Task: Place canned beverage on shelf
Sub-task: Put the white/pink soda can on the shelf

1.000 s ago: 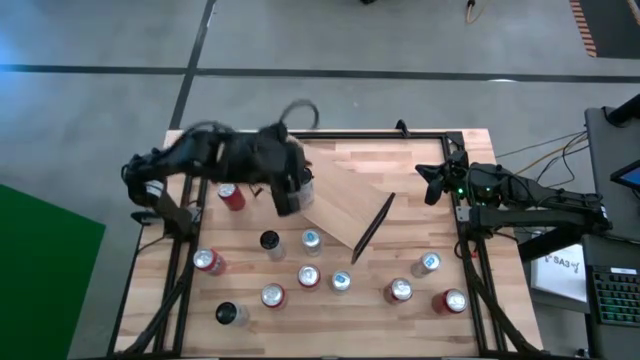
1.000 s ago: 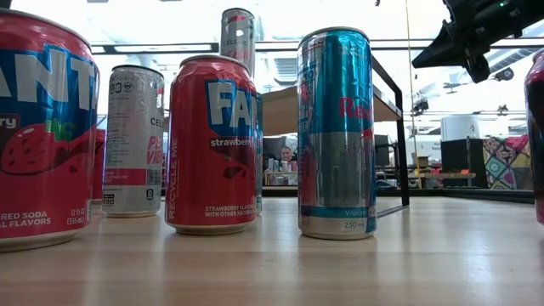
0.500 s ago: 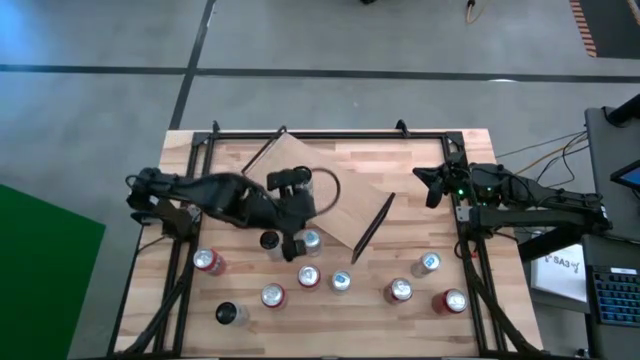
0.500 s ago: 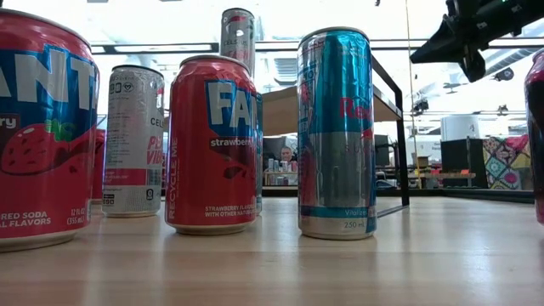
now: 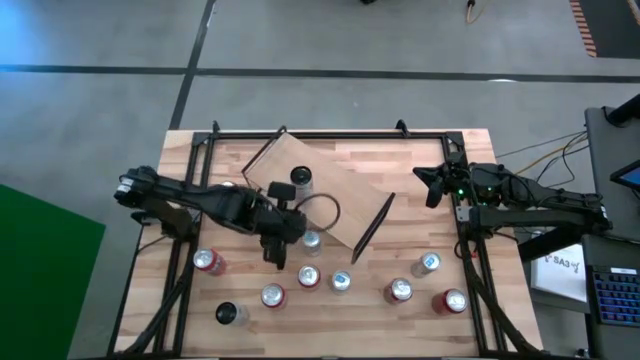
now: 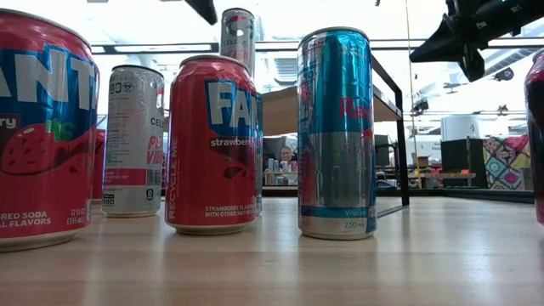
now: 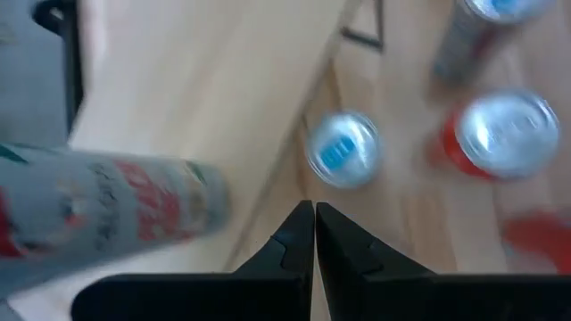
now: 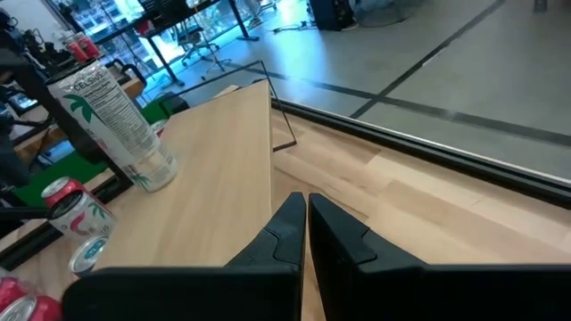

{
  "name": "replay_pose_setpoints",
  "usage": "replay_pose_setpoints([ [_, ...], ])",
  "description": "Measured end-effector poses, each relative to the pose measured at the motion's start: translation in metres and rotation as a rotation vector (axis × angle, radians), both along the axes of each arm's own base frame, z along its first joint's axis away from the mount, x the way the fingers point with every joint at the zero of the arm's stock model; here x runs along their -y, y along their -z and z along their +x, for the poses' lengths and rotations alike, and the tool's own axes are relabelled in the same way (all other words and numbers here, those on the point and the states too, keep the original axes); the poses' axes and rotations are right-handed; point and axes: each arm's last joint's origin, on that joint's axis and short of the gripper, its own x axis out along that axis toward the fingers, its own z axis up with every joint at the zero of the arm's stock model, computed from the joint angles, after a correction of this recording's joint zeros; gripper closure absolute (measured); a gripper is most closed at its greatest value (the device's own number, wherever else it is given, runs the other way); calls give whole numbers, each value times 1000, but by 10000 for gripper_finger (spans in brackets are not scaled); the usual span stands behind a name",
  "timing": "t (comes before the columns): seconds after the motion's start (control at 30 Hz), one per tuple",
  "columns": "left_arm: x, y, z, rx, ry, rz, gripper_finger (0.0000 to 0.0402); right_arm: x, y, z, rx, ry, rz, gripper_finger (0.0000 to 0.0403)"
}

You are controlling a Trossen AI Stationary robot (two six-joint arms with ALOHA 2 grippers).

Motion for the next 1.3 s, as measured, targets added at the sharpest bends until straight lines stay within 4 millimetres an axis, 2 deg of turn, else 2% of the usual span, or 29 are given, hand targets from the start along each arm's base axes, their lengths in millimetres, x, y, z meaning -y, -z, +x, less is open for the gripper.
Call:
replay_pose_setpoints([
  [0.27, -25, 5, -17, 95, -92, -29, 402, 0, 0, 0, -1, 1, 2, 394],
  [0.43, -35, 8, -23, 225, -117, -51, 402, 0, 1, 2, -7, 5, 12, 394],
  [0.57, -41, 14, -31, 265, -162, -52, 402, 1, 3, 4, -20, 6, 16, 394],
  [0.8, -45, 26, -39, 346, -229, -17, 401, 2, 8, 11, -60, 10, 30, 394],
  [1.13, -45, 40, -35, 410, -241, -31, 401, 2, 12, 17, -96, 10, 35, 394],
  [1.3, -47, 42, -36, 431, -325, 19, 401, 3, 13, 19, -106, 11, 36, 394],
])
